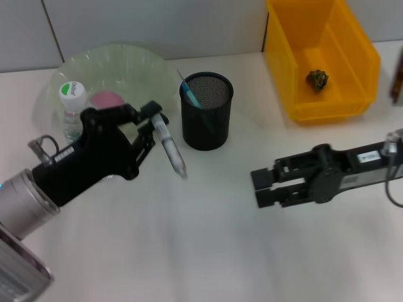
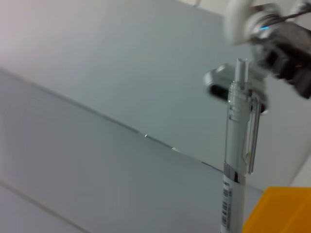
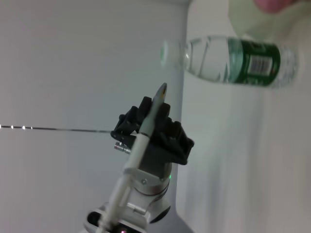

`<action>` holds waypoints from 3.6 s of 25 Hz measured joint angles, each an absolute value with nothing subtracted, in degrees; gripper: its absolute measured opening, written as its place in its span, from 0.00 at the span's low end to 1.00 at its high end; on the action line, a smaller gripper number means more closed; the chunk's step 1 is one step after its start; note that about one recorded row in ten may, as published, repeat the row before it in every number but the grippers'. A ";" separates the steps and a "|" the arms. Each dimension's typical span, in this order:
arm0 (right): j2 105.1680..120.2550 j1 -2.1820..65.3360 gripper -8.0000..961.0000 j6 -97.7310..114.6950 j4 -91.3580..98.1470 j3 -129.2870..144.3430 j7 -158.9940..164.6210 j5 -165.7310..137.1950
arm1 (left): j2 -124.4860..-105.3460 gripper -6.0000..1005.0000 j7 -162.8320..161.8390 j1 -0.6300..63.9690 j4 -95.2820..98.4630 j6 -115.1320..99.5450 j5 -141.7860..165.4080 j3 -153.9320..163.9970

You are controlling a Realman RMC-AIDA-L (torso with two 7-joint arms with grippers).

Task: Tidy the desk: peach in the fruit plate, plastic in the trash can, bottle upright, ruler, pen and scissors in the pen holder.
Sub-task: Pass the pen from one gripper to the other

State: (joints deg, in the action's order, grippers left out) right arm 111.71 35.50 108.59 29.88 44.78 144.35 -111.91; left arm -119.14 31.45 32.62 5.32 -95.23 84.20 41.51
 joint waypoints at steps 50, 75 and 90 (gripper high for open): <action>113.29 34.79 0.61 96.79 33.20 43.71 112.04 -120.71 | -119.18 0.17 -40.64 36.73 9.90 -89.34 81.07 45.40; 119.20 27.27 0.61 95.87 44.95 45.75 73.30 -98.69 | -118.97 0.18 -61.85 28.41 28.89 -86.88 80.57 63.14; 119.23 31.67 0.60 96.88 43.62 53.00 69.53 -93.92 | -118.95 0.18 -66.89 27.56 34.12 -85.36 80.55 69.19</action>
State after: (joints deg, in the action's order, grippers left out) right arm 119.23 31.67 96.88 43.62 53.00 69.53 -93.92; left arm -118.95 -66.89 27.56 34.12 -85.36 80.55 69.19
